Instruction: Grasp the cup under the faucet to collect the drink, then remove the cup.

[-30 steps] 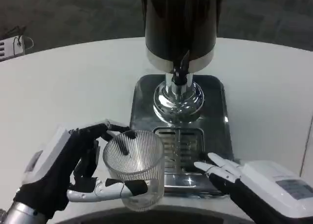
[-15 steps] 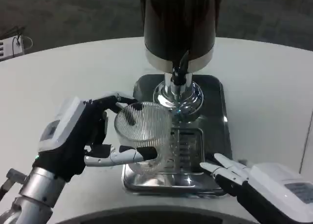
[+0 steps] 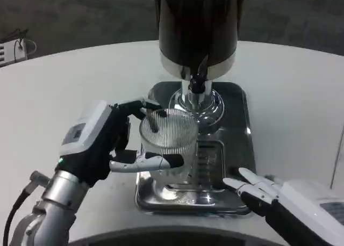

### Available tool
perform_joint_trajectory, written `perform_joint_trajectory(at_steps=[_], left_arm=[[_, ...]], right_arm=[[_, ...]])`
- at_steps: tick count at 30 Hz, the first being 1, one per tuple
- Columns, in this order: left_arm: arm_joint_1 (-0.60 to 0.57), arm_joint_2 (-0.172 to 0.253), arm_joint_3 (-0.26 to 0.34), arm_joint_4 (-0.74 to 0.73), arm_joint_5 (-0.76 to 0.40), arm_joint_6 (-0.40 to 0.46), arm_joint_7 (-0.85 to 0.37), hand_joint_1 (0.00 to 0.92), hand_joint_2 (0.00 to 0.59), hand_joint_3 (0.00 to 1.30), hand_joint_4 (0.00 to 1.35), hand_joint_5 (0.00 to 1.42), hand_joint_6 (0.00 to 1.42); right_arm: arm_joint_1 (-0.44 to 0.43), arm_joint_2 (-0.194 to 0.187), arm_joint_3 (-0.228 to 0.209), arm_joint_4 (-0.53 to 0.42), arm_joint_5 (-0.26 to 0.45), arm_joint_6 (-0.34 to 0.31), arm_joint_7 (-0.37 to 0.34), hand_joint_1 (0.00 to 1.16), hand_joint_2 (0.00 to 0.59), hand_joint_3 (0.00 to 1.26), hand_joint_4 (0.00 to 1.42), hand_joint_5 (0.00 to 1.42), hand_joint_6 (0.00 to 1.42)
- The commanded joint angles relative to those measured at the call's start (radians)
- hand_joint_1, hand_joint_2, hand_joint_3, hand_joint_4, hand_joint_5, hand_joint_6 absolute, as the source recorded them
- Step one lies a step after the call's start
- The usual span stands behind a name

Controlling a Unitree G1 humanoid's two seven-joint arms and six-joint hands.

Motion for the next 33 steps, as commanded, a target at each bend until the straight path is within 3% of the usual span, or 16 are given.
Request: perform_joint_trajectory(at_steps=[1, 33], left_arm=[[-0.057, 0.002, -0.024, 0.041, 0.009, -0.015, 0.048, 0.505, 0.000, 0.99, 1.10, 1.33, 1.42], [-0.175, 0.000, -0.162, 0.171, 0.112, 0.039, 0.146, 0.505, 0.000, 0.99, 1.10, 1.33, 1.42]], right_arm=[[0.016, 0.011, -0.012, -0.016, 0.018, -0.025, 0.011, 0.49, 0.456, 0.13, 0.00, 0.06, 0.03], [0.074, 0.011, -0.112, -0.016, 0.132, -0.068, -0.002, 0.48, 0.456, 0.13, 0.00, 0.07, 0.06]])
